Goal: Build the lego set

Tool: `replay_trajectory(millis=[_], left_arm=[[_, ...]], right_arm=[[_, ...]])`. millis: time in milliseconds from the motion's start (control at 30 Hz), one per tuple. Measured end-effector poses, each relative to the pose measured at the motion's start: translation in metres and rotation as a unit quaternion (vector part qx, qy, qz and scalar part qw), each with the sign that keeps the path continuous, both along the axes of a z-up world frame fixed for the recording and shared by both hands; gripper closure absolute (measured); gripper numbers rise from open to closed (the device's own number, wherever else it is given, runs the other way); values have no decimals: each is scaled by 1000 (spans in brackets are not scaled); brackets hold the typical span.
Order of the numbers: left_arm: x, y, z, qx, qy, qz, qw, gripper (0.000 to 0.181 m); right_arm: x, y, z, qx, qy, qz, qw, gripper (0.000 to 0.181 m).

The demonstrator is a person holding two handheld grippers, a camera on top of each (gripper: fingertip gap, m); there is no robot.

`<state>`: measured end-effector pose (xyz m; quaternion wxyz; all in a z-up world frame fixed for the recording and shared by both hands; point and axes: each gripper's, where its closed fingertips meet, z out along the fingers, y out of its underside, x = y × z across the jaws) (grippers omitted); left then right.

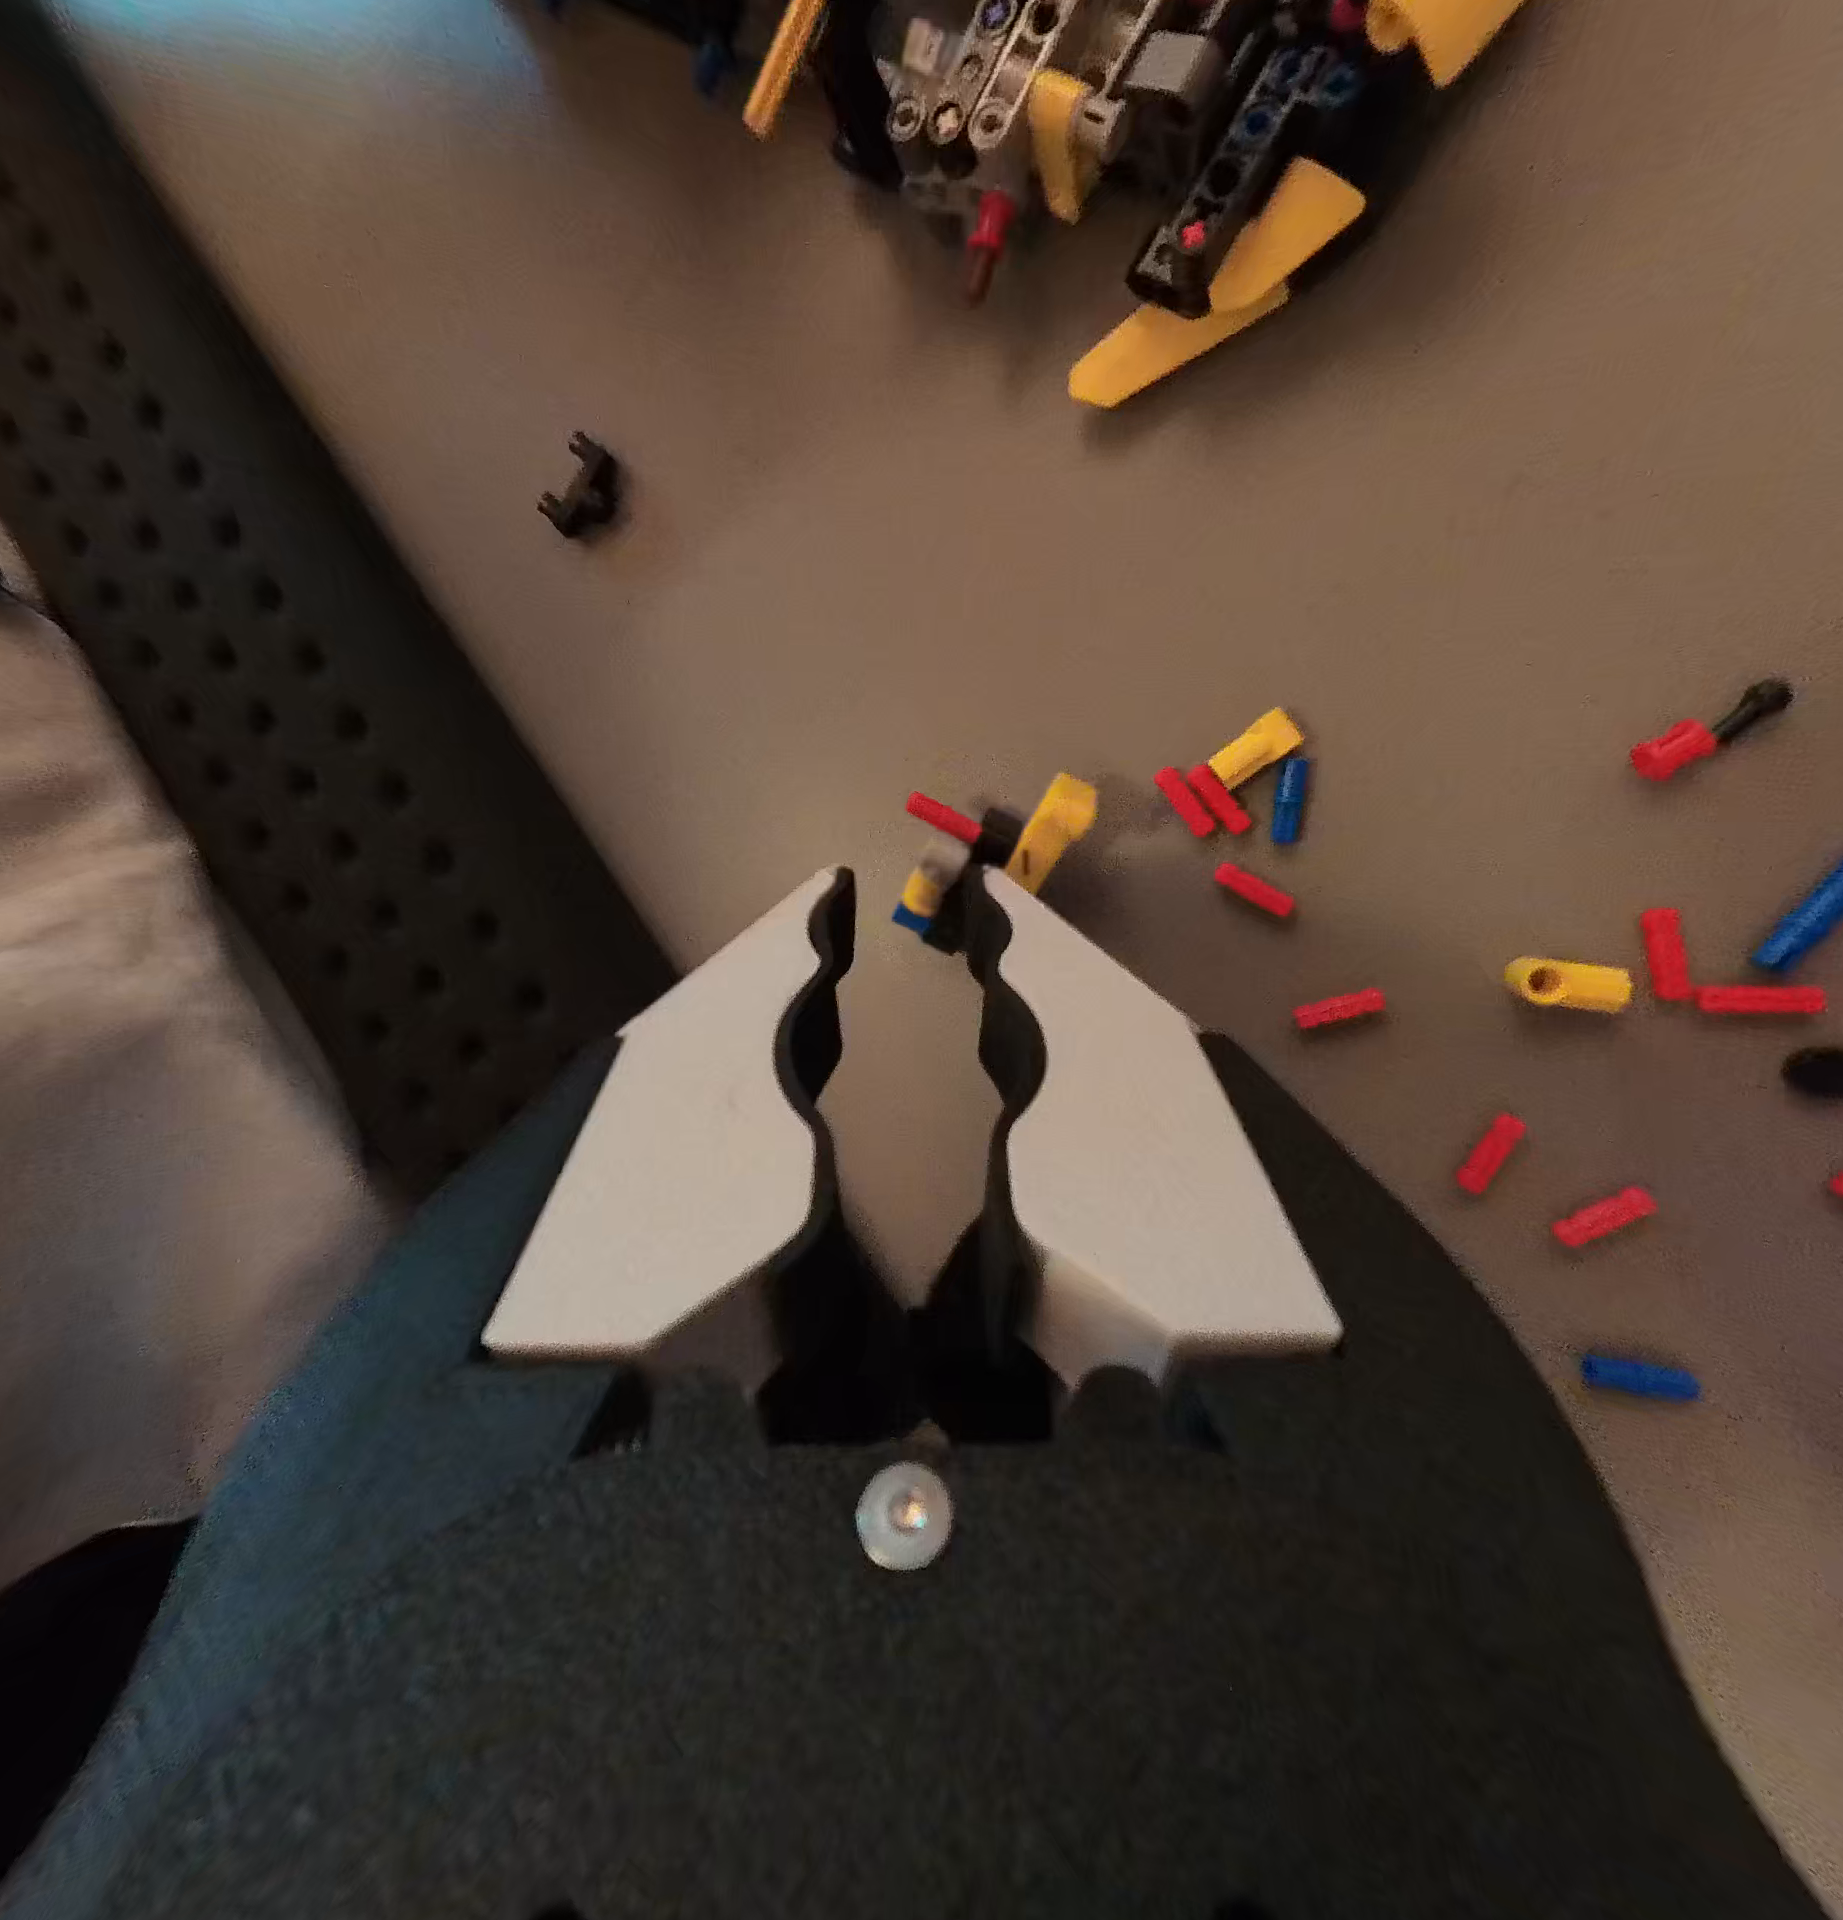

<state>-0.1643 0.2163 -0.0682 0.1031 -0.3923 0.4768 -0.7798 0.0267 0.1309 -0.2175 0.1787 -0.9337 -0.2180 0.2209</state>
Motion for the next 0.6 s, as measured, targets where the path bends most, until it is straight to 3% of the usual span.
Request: replay_trajectory(millis=[300, 467, 600], left_arm=[[1, -2, -2, 0, 4, -4, 1000, 174], [1, -6, -3, 1, 6, -11, 1000, 174], [1, -6, -3, 4, 6, -11, 1000, 174]], right_arm=[[26, -4, -10, 9, 34, -83, 996, 156], [11, 9, 0, 5, 202, -122, 972, 155], [11, 8, -9, 1, 169, -122, 978, 149]])
